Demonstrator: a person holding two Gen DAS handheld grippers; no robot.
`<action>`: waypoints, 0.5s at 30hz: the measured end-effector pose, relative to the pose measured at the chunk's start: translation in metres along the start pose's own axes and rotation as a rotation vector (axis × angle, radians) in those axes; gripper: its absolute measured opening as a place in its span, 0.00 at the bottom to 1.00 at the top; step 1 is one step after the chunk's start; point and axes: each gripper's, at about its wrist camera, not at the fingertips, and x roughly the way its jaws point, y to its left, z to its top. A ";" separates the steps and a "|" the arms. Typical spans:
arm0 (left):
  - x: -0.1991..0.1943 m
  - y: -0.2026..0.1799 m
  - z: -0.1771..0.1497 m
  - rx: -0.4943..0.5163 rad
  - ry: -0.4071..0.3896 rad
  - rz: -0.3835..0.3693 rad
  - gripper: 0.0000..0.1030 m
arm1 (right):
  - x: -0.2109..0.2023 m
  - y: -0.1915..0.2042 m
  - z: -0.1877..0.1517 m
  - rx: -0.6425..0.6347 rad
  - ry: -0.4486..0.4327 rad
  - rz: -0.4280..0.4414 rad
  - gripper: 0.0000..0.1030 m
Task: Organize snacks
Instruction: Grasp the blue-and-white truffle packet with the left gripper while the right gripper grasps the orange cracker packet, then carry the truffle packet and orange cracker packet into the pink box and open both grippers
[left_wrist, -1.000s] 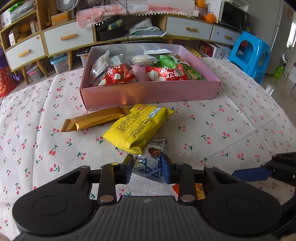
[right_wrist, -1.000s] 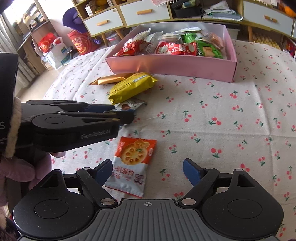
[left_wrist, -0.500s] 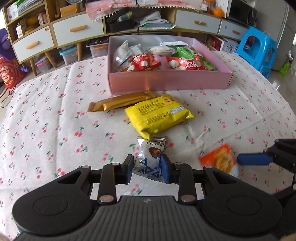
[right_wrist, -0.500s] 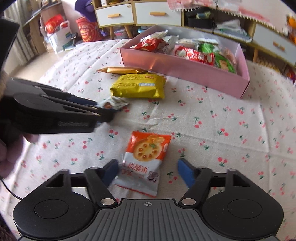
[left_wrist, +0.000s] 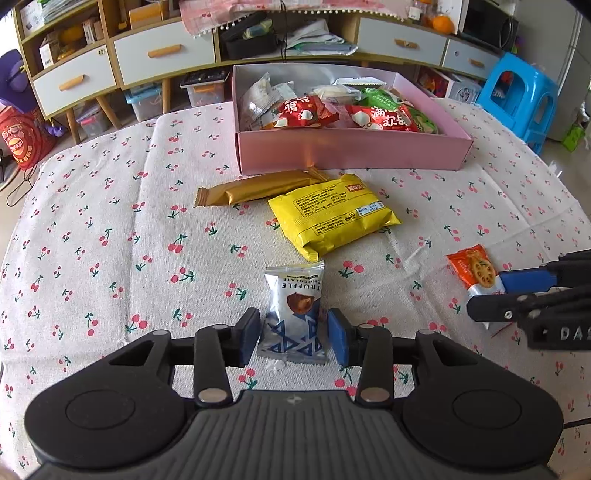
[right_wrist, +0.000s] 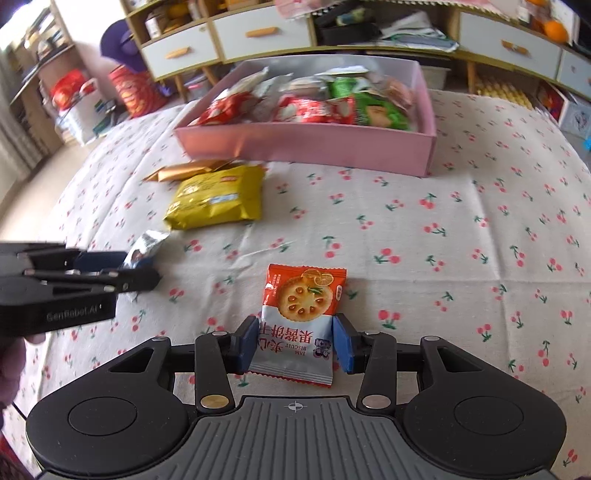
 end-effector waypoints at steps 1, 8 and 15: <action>0.000 -0.001 0.000 0.000 0.000 0.002 0.36 | -0.001 -0.003 0.001 0.019 0.002 0.010 0.40; -0.001 0.003 0.005 -0.041 0.014 0.006 0.25 | -0.009 -0.016 0.013 0.106 -0.013 0.049 0.40; -0.012 0.010 0.014 -0.137 0.007 -0.056 0.23 | -0.015 -0.032 0.022 0.197 -0.010 0.088 0.40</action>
